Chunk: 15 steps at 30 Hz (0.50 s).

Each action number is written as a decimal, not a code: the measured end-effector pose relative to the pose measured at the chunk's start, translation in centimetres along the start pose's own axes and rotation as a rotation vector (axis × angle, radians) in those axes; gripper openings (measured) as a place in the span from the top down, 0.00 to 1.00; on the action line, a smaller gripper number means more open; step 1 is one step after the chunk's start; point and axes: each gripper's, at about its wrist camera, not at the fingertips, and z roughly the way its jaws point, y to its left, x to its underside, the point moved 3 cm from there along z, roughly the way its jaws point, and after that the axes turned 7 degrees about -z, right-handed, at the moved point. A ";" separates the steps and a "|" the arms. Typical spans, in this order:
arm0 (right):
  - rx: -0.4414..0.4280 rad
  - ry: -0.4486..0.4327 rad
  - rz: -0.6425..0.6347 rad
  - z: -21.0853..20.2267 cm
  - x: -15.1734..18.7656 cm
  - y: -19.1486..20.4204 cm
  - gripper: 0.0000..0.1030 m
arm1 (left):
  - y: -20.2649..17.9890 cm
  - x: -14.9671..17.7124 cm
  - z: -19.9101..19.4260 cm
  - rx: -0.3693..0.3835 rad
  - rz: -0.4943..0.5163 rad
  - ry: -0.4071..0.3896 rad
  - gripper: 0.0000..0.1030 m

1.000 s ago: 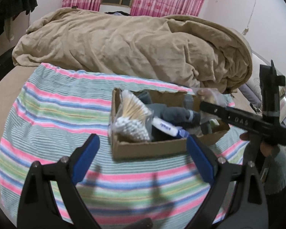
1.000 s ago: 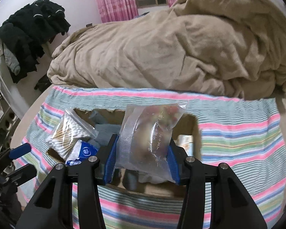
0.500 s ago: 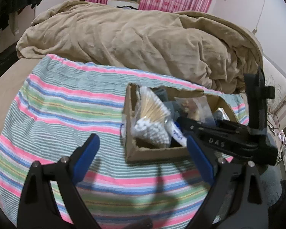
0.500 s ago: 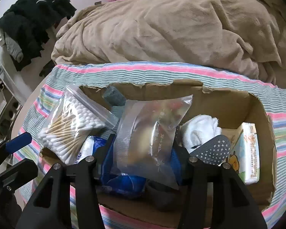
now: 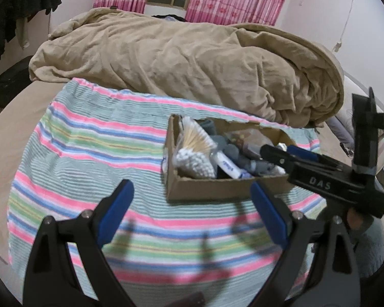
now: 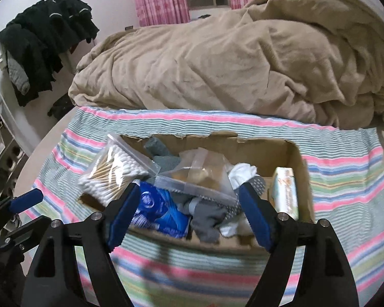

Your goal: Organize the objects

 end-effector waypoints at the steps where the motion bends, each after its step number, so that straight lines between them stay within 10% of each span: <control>1: 0.002 -0.006 -0.002 -0.7 0.1 0.1 0.21 | -0.1 0.2 -0.5 -0.001 0.000 -0.002 0.09; 15: 0.052 -0.038 -0.025 -8.9 3.8 2.0 0.21 | -1.9 4.0 -5.9 -0.007 0.036 -0.014 0.09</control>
